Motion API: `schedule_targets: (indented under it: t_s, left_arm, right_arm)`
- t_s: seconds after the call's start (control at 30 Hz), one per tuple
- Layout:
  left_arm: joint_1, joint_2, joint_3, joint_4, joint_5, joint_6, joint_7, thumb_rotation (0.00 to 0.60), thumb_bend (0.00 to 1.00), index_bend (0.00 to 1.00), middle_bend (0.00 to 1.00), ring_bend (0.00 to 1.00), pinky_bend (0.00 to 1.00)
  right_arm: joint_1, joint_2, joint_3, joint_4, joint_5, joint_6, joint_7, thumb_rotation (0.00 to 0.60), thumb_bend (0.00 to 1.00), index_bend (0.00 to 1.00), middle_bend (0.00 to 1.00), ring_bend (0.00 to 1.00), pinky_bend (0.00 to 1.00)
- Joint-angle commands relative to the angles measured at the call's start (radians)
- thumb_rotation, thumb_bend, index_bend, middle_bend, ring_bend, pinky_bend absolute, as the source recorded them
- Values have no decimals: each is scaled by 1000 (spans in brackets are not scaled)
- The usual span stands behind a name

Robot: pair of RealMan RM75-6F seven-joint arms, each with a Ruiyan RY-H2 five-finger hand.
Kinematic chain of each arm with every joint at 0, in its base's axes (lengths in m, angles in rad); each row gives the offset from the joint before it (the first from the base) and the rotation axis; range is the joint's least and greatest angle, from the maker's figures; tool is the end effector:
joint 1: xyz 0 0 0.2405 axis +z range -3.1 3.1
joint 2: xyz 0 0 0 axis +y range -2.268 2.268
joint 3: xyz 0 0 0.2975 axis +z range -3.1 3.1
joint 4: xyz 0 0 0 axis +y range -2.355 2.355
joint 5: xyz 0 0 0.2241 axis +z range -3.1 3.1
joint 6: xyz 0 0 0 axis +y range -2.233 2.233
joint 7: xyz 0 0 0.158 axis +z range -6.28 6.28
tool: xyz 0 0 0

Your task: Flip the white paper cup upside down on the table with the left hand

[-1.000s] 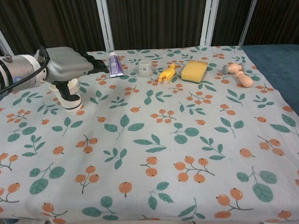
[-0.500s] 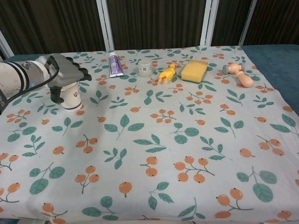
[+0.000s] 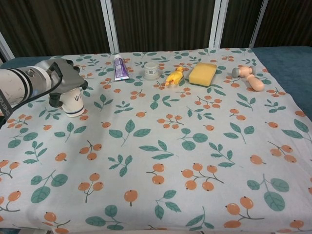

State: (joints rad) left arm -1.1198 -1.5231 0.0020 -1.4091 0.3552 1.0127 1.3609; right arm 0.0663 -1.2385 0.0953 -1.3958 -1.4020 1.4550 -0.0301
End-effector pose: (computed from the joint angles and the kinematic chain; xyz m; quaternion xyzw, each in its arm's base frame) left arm -0.1695 0.4557 -0.0203 -0.8156 -0.1073 0.0002 0.5686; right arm -0.4043 -0.2035 0.1534 0.5700 -0.3753 0.3348 0.6497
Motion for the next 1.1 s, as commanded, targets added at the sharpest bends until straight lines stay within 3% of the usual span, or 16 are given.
schedule_targets:
  t_s: [0.03,0.23,0.37,0.43,0.63,0.8,0.93,1.1]
  left_arm:
    - [-2,-5,6,5,2,7,-2,600,378,234,259,0,0]
    - [14,-1,12,12,134,35,-80,600,403,354,337,22,0]
    - [48,16,-1,14,260,33,-220,600,420,467,421,82,0]
    - [73,30,-35,2,305,8,-347,600,420,485,439,97,0]
    - [184,47,-212,-49,434,-149,-960,600,418,486,441,105,0]
    - [258,-17,-306,23,549,-258,-1396,600,418,467,403,75,0]
    - [285,-85,-324,137,638,-295,-1597,600,417,459,379,43,0]
    - [295,-137,-314,262,720,-339,-1743,600,416,454,366,23,0]
  right_arm:
    - [0,0,0,1,2,-3,2,600,0,0,0,0,0]
    - [0,5,3,-4,2,-3,4,600,1,0,0,0,0]
    - [0,7,2,-7,1,-5,3,600,1,0,0,0,0]
    - [1,6,2,-6,3,-10,3,600,1,0,0,0,0]
    - [7,7,2,-9,9,-27,1,600,2,0,0,0,0]
    - [11,6,-1,-12,12,-40,1,600,3,0,0,0,0]
    - [10,12,-1,-19,15,-44,8,600,2,0,0,0,0]
    - [6,18,2,-20,23,-43,16,600,2,0,0,0,0]
